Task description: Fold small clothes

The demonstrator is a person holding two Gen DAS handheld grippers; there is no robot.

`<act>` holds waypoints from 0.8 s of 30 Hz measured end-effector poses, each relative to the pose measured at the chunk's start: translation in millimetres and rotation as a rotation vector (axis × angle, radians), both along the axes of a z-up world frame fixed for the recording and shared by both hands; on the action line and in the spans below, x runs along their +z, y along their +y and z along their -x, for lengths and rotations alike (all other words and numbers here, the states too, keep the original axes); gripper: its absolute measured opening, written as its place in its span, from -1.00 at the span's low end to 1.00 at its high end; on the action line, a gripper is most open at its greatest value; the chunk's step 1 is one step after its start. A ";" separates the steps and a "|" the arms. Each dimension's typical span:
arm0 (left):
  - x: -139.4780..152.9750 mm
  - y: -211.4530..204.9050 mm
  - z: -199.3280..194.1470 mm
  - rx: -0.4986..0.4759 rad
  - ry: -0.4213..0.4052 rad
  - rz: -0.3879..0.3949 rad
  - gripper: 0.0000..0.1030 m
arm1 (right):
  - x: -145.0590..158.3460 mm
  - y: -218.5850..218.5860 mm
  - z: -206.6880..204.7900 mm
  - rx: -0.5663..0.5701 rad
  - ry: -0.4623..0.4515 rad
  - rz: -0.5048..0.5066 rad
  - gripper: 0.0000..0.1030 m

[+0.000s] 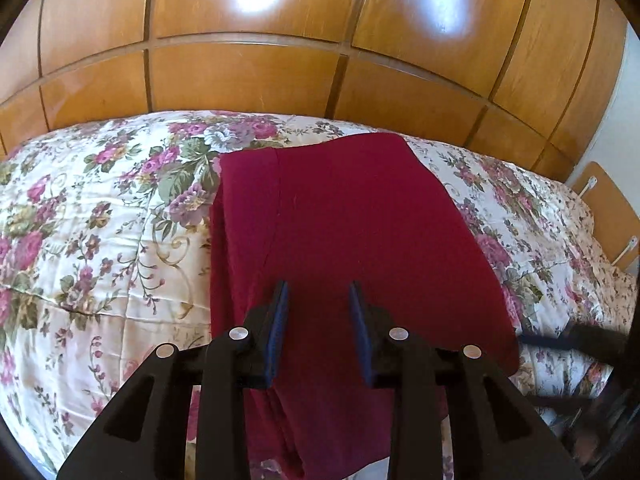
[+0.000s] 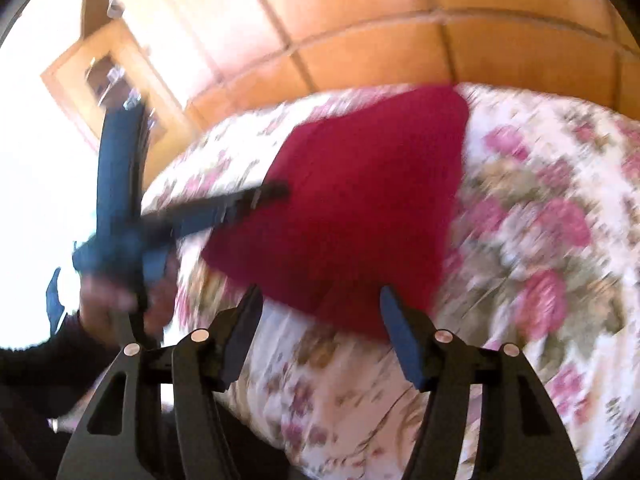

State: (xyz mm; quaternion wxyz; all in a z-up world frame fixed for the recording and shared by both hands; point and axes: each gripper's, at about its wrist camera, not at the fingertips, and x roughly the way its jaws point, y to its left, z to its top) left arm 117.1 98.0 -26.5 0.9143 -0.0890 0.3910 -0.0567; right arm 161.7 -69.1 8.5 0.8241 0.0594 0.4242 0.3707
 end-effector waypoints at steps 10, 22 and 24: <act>-4.4 5.0 0.8 0.000 -0.016 0.004 -0.44 | 33.3 44.1 -87.4 -0.137 -0.054 -0.010 0.22; -14.8 15.2 -1.3 -0.005 -0.025 0.037 -0.44 | -10.0 101.6 -158.6 -0.157 -0.018 0.184 0.24; -16.2 16.1 -0.9 -0.006 -0.029 0.042 -0.44 | -17.9 106.0 -164.4 -0.156 0.004 0.211 0.27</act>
